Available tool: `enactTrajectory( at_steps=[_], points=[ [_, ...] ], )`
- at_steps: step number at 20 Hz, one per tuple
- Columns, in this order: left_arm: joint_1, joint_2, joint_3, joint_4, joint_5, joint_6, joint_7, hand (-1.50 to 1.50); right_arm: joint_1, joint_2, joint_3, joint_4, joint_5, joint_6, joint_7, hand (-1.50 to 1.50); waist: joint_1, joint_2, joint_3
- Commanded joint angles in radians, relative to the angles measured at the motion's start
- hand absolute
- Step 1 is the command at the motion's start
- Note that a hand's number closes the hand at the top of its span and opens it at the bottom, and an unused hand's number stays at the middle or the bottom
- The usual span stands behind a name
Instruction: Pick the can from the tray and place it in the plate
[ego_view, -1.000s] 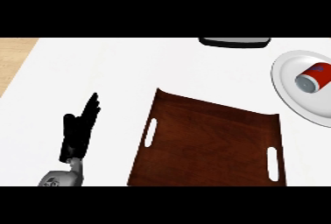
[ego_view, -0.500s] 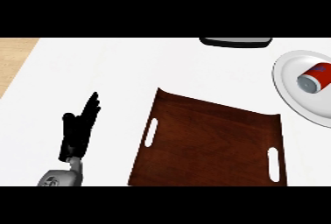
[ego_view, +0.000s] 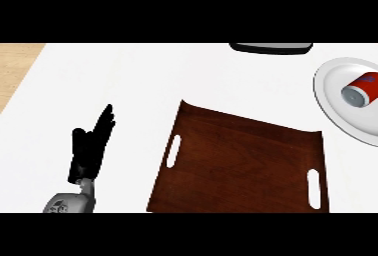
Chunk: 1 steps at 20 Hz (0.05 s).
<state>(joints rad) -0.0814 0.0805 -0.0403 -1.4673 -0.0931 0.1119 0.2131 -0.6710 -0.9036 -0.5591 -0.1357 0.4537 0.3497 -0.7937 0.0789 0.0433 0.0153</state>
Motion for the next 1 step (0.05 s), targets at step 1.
enactTrajectory(
  at_steps=[1],
  points=[
    [0.007,0.003,-0.01,-0.016,-0.01,-0.001,0.003,0.0,0.004,-0.013,-0.009,0.007,-0.006,0.02,-0.017,-1.5,0.009,-0.003,0.0]
  ],
)
